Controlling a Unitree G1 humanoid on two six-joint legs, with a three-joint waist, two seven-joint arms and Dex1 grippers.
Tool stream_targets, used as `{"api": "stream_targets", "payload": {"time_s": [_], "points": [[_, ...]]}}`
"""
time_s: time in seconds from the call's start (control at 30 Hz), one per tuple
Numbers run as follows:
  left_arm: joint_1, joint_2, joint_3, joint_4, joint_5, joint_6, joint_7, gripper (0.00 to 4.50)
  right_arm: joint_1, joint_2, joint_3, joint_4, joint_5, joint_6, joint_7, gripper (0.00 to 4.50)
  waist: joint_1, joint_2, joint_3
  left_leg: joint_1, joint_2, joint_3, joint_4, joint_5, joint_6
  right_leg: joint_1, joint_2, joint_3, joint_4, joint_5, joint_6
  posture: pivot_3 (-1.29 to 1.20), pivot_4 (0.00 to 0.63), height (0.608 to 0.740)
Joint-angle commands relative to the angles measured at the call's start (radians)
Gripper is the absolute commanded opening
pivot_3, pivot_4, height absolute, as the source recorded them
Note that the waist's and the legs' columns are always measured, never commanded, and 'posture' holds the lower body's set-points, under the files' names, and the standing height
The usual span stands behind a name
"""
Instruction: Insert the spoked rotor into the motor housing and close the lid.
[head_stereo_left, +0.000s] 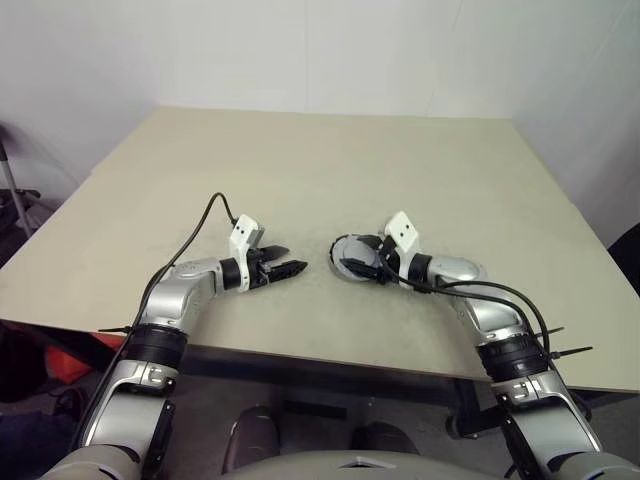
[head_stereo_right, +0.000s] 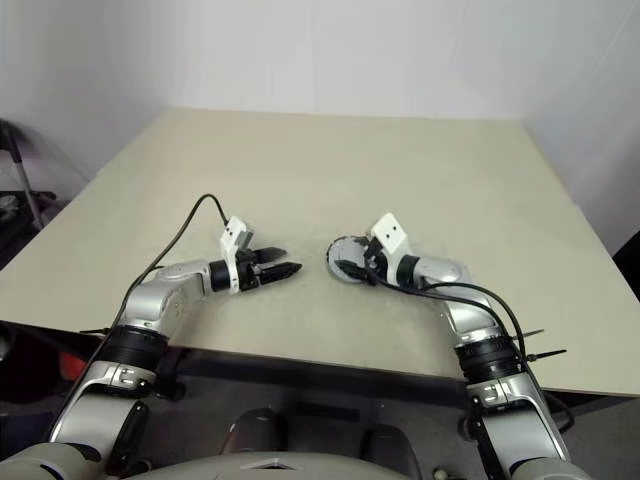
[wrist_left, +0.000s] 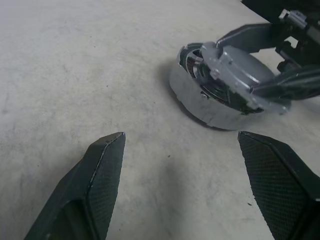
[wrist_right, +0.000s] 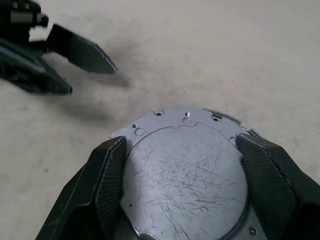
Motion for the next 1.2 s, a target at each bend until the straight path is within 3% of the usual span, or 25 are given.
{"api": "stream_targets", "payload": {"time_s": [0.03,0.4,1.2], "points": [[0.0,-0.002,0.002,-0.025,0.003,-0.018,0.005,3.8,-0.046,0.012,-0.019,-0.062,0.023,0.033,-0.004,3.04,0.0,0.0,0.0,0.0,0.0,0.0,0.0,0.0,0.0,0.0,0.0,0.0,0.0,0.0,0.0,0.0,0.0,0.74],[0.018,-0.004,0.007,-0.046,0.005,-0.011,0.014,3.8,-0.066,0.06,0.035,0.077,-0.077,-0.044,-0.028,3.04,-0.003,0.0,0.0,-0.001,0.0,0.0,0.0,0.0,-0.001,-0.001,0.0,0.0,0.0,0.0,0.0,0.0,0.0,0.74],[0.04,-0.011,0.003,-0.065,0.004,-0.006,0.032,3.8,-0.12,0.116,0.018,0.162,-0.092,-0.01,-0.064,3.04,-0.029,0.0,0.0,0.002,0.0,0.0,0.0,0.0,0.0,0.001,0.0,0.0,0.001,0.0,0.0,0.0,0.0,0.74]]}}
